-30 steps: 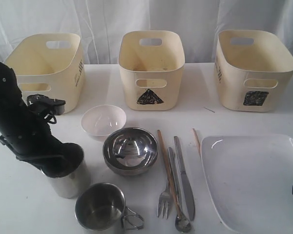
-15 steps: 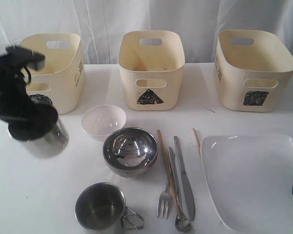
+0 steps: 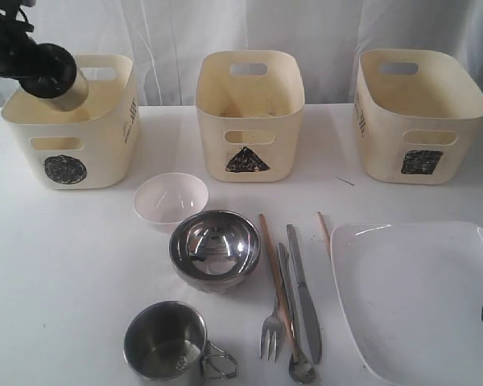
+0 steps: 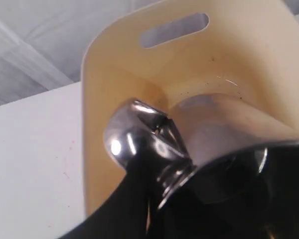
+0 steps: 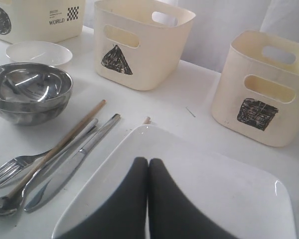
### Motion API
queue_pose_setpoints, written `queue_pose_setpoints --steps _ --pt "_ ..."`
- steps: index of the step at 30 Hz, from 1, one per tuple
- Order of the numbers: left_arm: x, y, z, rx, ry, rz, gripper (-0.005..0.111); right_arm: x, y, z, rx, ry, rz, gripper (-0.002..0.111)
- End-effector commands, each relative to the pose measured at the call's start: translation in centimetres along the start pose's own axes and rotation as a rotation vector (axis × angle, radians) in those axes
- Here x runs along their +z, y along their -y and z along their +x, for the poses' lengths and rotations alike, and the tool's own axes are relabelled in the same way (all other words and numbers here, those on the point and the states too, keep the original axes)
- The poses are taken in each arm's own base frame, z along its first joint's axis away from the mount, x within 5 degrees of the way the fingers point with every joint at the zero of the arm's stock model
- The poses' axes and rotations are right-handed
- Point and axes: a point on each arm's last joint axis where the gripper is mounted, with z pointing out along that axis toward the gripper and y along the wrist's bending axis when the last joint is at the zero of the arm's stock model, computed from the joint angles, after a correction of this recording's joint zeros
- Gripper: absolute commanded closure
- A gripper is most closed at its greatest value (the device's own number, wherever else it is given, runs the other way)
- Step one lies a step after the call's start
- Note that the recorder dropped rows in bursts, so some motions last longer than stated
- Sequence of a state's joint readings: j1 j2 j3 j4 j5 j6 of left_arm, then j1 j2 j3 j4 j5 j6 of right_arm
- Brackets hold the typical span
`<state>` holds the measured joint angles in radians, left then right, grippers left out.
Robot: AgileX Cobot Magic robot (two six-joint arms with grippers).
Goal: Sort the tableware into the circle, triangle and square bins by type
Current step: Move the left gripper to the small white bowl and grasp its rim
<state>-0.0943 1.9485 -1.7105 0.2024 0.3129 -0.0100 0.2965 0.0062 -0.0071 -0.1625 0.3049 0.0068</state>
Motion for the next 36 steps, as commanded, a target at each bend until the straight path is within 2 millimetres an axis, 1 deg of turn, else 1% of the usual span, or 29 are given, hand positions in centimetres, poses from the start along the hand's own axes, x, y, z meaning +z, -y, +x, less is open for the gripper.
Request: queue_pose_setpoints --steps 1,3,5,7,10,12,13,14,17,20,22,24,27,29,31,33,34,35,36 --pt "3.3 0.7 1.1 -0.075 -0.061 0.048 0.090 0.0 0.0 0.1 0.013 0.012 0.008 0.108" --pt "3.0 1.1 1.0 -0.143 -0.097 0.094 0.074 0.0 0.0 0.1 0.013 0.012 0.008 0.108" --pt "2.0 1.2 0.6 -0.182 -0.117 0.125 0.067 0.0 0.0 0.1 0.013 0.012 0.008 0.108" --pt "0.6 1.2 0.1 -0.195 -0.119 0.153 0.066 0.0 0.0 0.1 0.013 0.012 0.008 0.108" --pt "-2.5 1.6 -0.8 -0.122 -0.113 0.227 0.067 0.0 0.0 0.1 0.013 0.012 0.008 0.108" --pt "-4.7 2.1 -0.9 -0.103 -0.124 0.287 0.067 0.0 0.0 0.1 0.013 0.012 0.008 0.108" --pt "-5.4 2.4 -0.8 -0.093 -0.129 0.302 0.067 0.0 0.0 0.1 0.013 0.012 0.008 0.108" --pt "-6.3 2.4 -0.5 -0.082 -0.134 0.309 0.067 0.0 0.0 0.1 0.013 0.012 0.008 0.108" --pt "-8.8 3.5 0.7 -0.067 -0.143 0.331 0.067 0.0 0.0 0.1 0.013 0.012 0.008 0.108" --pt "-11.3 5.0 2.3 -0.034 -0.118 0.346 0.067 0.0 0.0 0.1 0.013 0.012 0.008 0.108" --pt "-12.6 6.2 3.6 -0.015 -0.108 0.359 0.068 0.0 0.0 0.1 0.013 0.012 0.008 0.108" --pt "-13.4 7.2 5.3 -0.010 -0.118 0.374 0.069 0.0 0.0 0.1 0.013 0.012 0.008 0.108" --pt "-14.2 8.7 7.2 -0.014 -0.113 0.389 0.069 0.0 0.0 0.1 0.013 0.012 0.008 0.108" --pt "-14.2 9.7 8.1 -0.026 -0.103 0.405 0.069 0.0 0.0 0.1 0.013 0.012 0.008 0.108" --pt "-13.7 10.5 9.1 -0.050 -0.102 0.410 0.069 0.0 0.0 0.1 0.013 0.012 0.008 0.108" --pt "-12.9 11.1 10.1 -0.073 -0.114 0.403 0.069 0.0 0.0 0.1 0.013 0.012 0.008 0.108" --pt "-12.0 11.4 10.8 -0.099 -0.124 0.396 0.067 0.0 0.0 0.1 0.013 0.012 0.008 0.108" --pt "-11.5 11.6 11.0 -0.112 -0.129 0.391 0.065 0.0 0.0 0.1 0.013 0.012 0.008 0.108" --pt "-10.6 11.7 11.2 -0.131 -0.127 0.379 0.059 0.0 0.0 0.1 0.013 0.012 0.008 0.108"
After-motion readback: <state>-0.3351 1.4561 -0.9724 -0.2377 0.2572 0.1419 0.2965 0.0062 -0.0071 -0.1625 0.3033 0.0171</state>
